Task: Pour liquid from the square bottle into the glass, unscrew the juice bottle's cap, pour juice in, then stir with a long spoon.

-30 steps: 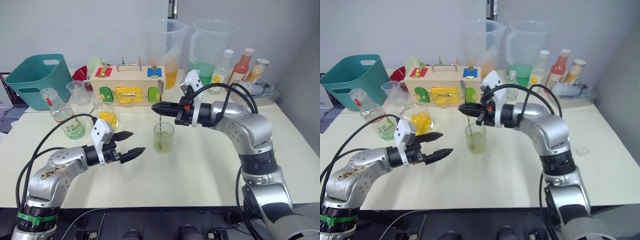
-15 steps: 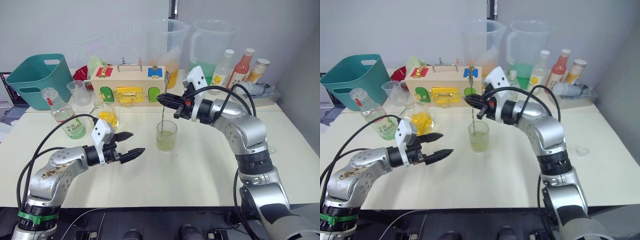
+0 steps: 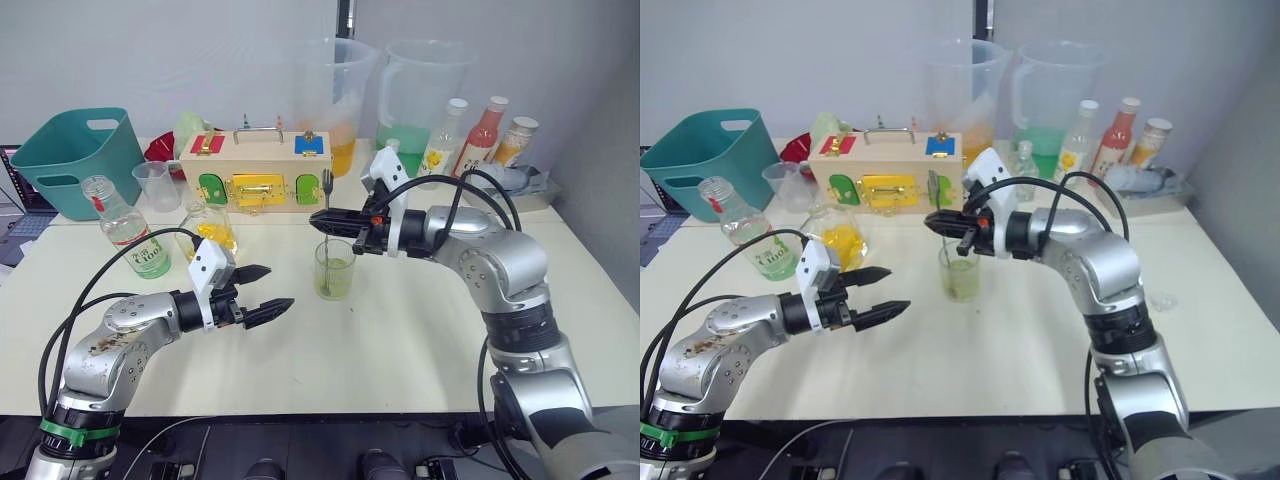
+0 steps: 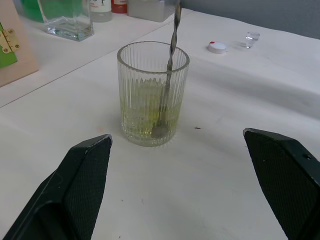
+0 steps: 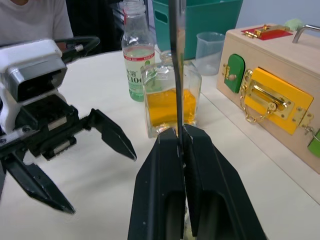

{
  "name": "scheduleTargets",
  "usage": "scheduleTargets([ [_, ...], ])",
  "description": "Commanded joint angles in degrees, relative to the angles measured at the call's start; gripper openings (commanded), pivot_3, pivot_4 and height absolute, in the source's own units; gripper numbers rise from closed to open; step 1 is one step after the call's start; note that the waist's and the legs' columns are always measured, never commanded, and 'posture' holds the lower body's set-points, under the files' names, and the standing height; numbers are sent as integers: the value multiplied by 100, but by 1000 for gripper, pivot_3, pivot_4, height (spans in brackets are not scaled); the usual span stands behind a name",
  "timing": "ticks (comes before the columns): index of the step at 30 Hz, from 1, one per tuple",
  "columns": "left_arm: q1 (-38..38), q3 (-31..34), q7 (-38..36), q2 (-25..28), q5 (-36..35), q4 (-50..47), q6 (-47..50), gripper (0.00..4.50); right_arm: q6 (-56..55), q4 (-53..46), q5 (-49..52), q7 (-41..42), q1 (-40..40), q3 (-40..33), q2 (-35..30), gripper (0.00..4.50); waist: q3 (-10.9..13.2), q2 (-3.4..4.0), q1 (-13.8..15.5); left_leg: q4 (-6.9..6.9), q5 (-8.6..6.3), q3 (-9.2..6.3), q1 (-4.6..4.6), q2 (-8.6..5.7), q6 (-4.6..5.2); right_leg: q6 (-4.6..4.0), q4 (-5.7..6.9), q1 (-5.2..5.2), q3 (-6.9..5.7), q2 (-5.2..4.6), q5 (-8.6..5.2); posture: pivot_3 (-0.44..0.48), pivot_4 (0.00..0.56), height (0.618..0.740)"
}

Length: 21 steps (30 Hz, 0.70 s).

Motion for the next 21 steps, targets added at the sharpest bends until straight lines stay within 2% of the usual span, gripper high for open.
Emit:
scheduleTargets([
  [1, -78, 66, -48, 31, 11, -54, -178, 4463, -36, -163, -166, 118, -5, 60, -287, 0, 0, -1, 1, 0, 0, 0, 1, 0, 0, 0, -1, 2, 0, 0, 0, 0, 150, 731],
  [8, -49, 49, -38, 39, 20, -70, -212, 4463, -183, -16, -250, 93, -100, -115, -436, 0, 0, -1, -1, 0, 0, 2, 9, 1, 0, 0, -1, 8, 1, 1, 0, 0, 150, 731],
  [21, -64, 61, -61, 36, 51, -67, -211, 4463, -345, 280, 42, -120, -379, -480, 111, 0, 0, -1, -1, 0, 0, 1, 7, 1, 0, 0, 1, 5, 1, 0, 0, 0, 150, 731],
])
